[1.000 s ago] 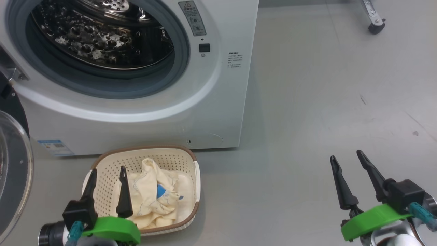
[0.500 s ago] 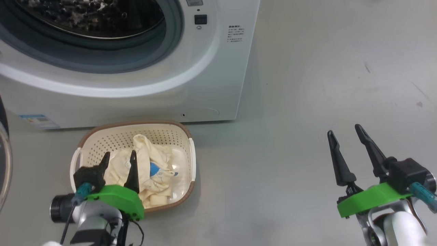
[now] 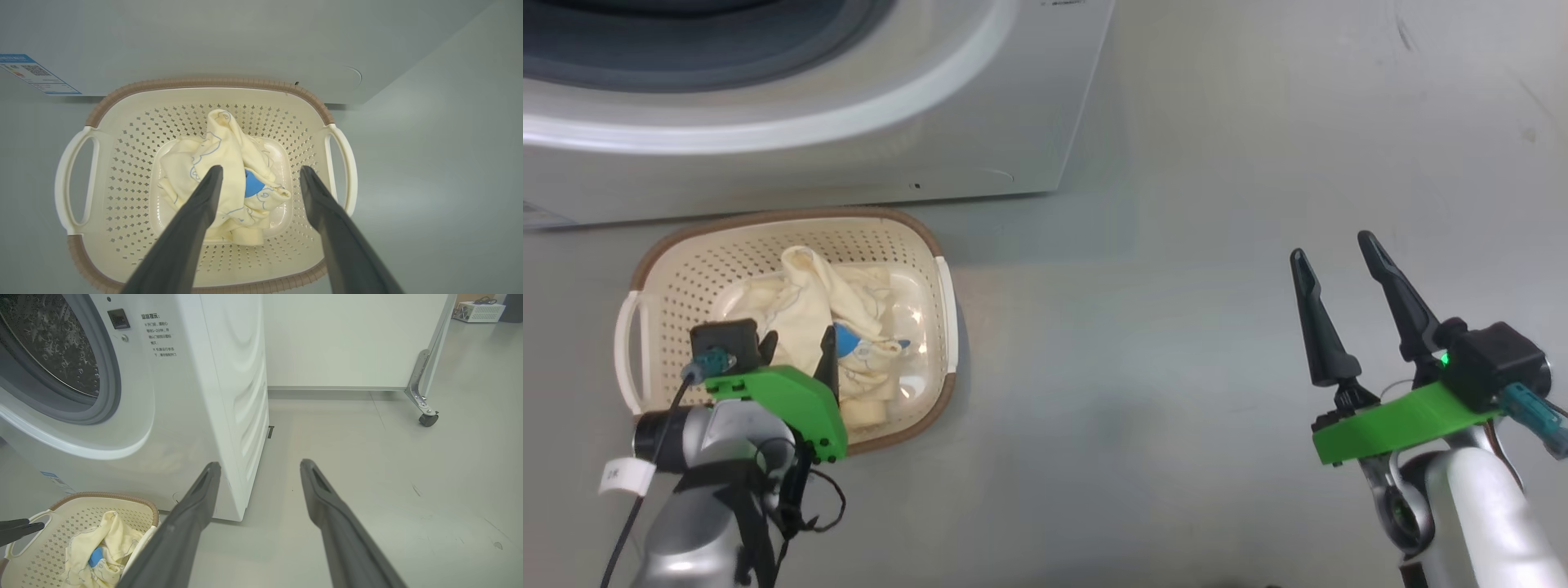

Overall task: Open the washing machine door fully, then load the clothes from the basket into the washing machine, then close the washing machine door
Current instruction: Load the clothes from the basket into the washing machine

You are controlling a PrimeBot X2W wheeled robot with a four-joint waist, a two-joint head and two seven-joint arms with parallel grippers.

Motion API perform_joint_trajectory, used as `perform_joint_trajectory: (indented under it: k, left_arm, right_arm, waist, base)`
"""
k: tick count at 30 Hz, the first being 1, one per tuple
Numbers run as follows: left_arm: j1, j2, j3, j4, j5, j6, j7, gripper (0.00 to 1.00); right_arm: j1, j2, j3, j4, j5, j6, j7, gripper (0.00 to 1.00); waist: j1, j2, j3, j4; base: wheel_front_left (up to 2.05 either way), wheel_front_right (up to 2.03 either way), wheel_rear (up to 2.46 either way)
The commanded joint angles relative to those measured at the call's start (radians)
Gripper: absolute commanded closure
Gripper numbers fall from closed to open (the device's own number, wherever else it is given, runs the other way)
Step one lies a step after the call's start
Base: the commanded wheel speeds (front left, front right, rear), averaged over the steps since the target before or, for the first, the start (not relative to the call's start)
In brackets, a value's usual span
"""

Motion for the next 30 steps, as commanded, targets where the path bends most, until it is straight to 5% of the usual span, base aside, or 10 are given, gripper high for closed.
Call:
perform_joint_trajectory:
  k: [1, 10, 30]
  left_arm:
    - [-0.021, 0.033, 0.021, -0.006, -0.005, 0.000, -0.001, 0.00]
    - [-0.157, 0.076, -0.005, 0.136, -0.067, -0.008, 0.009, 0.00]
    - [-0.355, 0.202, -0.137, 0.214, -0.286, -0.009, 0.071, 0.00]
  right_arm:
    - [-0.020, -0.011, 0.023, -0.025, 0.008, -0.003, -0.009, 0.00]
    - [-0.091, -0.011, 0.054, -0.033, 0.042, -0.003, -0.013, 0.00]
    - [-0.184, -0.011, 0.112, -0.072, 0.094, -0.003, -0.014, 0.00]
  waist:
    - [-0.0002, 0.0000, 0.050, -0.025]
    - [-0.0002, 0.0000, 0.210, -0.071]
    - [-0.0002, 0.0000, 0.443, -0.129]
  base:
    - [0.00, 0.00, 0.00]
    - [0.00, 0.00, 0.00]
    - [0.00, 0.00, 0.00]
